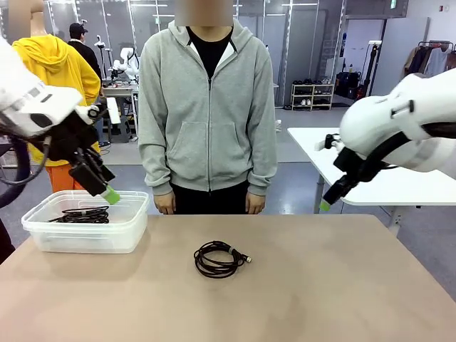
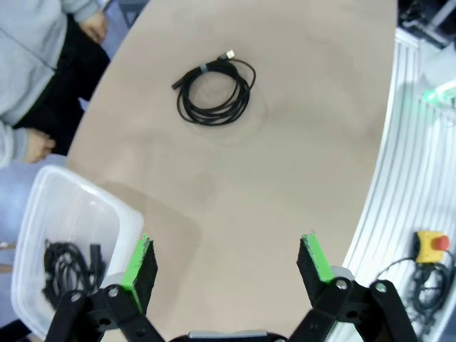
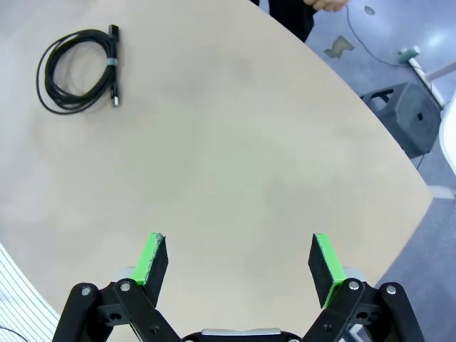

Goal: Organize and store the cables.
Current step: Place the USB Extension Cable into the Organizing box.

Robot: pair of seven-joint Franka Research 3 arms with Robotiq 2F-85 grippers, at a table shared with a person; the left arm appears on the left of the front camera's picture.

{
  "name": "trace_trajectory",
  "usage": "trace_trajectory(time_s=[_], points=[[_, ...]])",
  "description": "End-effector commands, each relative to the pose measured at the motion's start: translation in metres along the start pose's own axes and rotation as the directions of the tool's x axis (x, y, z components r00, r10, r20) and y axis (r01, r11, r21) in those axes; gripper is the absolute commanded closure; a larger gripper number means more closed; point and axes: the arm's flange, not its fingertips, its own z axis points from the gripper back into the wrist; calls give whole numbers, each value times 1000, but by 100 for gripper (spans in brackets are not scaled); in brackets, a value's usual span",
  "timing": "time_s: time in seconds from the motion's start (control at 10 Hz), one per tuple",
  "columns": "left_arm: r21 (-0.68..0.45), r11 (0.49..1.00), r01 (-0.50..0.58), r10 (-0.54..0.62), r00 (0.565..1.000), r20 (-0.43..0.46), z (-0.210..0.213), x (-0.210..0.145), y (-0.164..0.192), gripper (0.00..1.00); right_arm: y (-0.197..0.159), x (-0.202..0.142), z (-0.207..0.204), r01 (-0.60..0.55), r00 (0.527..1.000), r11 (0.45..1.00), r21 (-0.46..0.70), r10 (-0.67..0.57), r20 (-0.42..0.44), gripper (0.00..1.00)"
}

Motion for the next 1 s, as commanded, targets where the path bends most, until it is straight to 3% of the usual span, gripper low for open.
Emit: trace_trajectory(time_s=[0.0,0.3,0.7,0.9], points=[[-69,993,95,-97,995,-28,-28,30,29,0,1,-35,18,-33,998,999,16,32,46,0],[-166,967,191,-202,978,-51,-84,74,50,0,8,-81,48,68,994,994,-81,-61,86,0],[-220,920,324,-341,939,-46,-152,102,63,0,27,-121,93,138,982,975,-174,-112,150,0],[-262,892,369,-393,918,-44,-169,107,58,0,10,-157,122,157,965,984,-90,-133,228,0]])
